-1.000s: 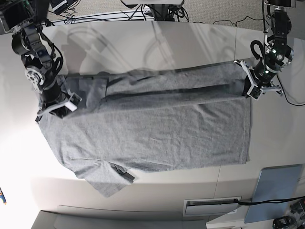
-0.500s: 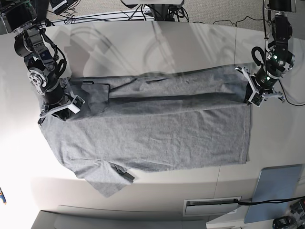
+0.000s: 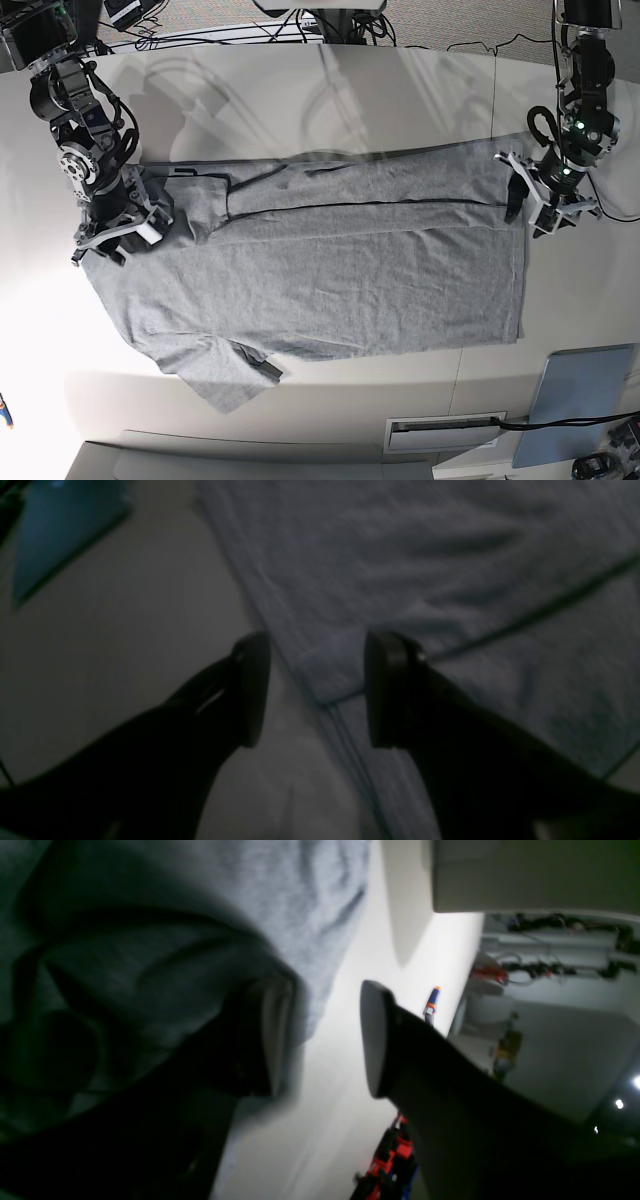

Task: Fold the T-shirt properly
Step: 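Release the folded edge and lift both grippers back to the collar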

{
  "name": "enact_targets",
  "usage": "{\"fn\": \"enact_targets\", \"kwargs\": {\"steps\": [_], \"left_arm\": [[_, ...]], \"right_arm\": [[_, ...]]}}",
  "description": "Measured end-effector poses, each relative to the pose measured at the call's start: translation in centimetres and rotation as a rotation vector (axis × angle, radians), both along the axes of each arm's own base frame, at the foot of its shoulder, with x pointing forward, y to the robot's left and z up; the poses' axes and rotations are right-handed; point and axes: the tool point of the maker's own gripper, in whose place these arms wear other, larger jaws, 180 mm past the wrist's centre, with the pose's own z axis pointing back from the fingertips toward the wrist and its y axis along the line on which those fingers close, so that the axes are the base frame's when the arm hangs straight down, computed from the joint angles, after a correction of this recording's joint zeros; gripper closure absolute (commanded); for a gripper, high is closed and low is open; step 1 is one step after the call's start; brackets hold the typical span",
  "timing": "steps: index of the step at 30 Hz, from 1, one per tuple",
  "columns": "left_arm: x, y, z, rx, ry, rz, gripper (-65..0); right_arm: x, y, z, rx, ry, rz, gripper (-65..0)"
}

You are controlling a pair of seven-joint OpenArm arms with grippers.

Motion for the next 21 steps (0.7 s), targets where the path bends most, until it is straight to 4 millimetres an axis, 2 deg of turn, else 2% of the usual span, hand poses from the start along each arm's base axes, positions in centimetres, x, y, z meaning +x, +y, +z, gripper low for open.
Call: {"fn": "enact_targets", "kwargs": {"steps": [7,9,13,14,16,18,21], "left_arm": [[-0.9,-0.5,-1.0,-0.081,0.072,0.023,-31.0],[-1.0,-1.0,-0.8,-0.143,0.071,0.03,-25.6],[-2.3,-1.9,-1.8,-0.228,0.097,0.064,-5.7],[-2.6,-2.2,-2.2,-0.241,0.103,0.081,-2.9],[-2.9,-2.9,-2.7,-0.274,0.106,0.111,-1.9],[-2.8,-3.9,-2.9,-0.315,0.102,0.122,-2.0],[-2.9,-5.2,-3.5,-0.369,0.101,0.151,-2.0]], "right_arm": [[-0.7,0.4,-1.2,0.2,0.048,-0.102,-25.8],[-1.0,0.3,-1.6,0.232,0.075,-0.138,-20.0],[-1.3,-0.8,-1.9,0.279,0.029,-0.235,-5.5],[-1.5,-1.4,-2.3,0.295,0.031,-0.267,-3.0],[-1.9,-2.7,-3.5,0.369,0.043,-0.337,0.0],[-2.1,-3.9,-4.4,0.451,0.037,-0.414,0.0],[-2.6,-4.4,-6.2,0.555,0.072,-0.49,0.0]]}}
